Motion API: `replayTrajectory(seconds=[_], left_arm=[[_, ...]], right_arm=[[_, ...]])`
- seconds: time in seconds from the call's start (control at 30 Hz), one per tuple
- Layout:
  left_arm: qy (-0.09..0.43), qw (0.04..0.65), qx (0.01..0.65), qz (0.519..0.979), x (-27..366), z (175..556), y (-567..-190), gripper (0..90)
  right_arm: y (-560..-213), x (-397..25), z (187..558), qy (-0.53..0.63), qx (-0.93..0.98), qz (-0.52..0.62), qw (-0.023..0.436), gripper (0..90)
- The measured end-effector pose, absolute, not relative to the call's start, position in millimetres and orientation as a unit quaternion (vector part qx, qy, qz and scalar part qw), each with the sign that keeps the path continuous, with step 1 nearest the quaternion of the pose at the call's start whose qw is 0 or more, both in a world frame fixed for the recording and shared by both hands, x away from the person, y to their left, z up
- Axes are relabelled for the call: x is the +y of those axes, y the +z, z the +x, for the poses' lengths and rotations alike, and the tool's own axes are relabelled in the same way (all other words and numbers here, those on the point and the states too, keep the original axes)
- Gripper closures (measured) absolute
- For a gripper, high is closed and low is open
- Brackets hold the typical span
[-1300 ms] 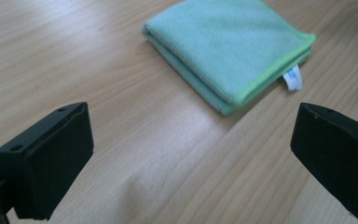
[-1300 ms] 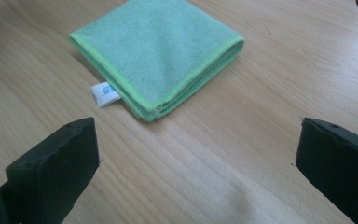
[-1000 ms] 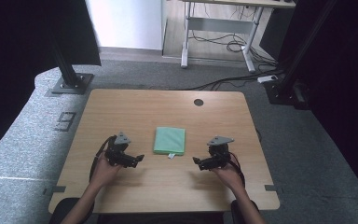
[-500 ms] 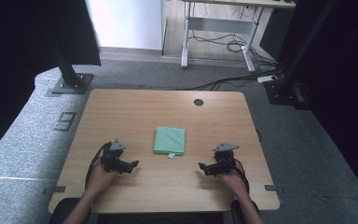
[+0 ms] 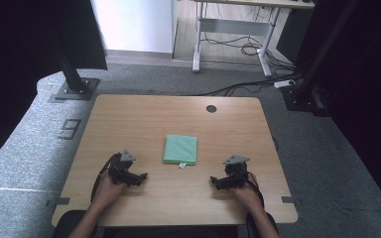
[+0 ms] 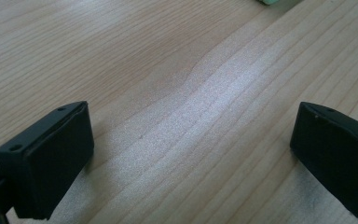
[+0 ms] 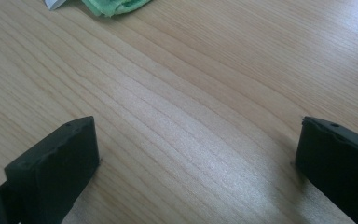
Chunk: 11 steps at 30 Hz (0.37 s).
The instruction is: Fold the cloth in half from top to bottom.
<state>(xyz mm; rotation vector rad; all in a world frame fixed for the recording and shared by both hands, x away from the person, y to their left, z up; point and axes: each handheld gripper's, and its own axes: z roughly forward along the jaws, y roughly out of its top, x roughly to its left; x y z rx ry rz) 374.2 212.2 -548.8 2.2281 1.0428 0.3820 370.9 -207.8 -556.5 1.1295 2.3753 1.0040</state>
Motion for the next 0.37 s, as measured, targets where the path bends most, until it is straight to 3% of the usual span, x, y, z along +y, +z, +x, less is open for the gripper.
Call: replayTrajectory(seconds=[0.37], left_arm=[[0.146, 0.32, 0.397, 0.848, 211.9, 374.3, -548.8, 0.0]], right_arm=[[-556.6, -207.5, 370.8, 0.352, 0.831, 0.398, 0.163, 0.0]])
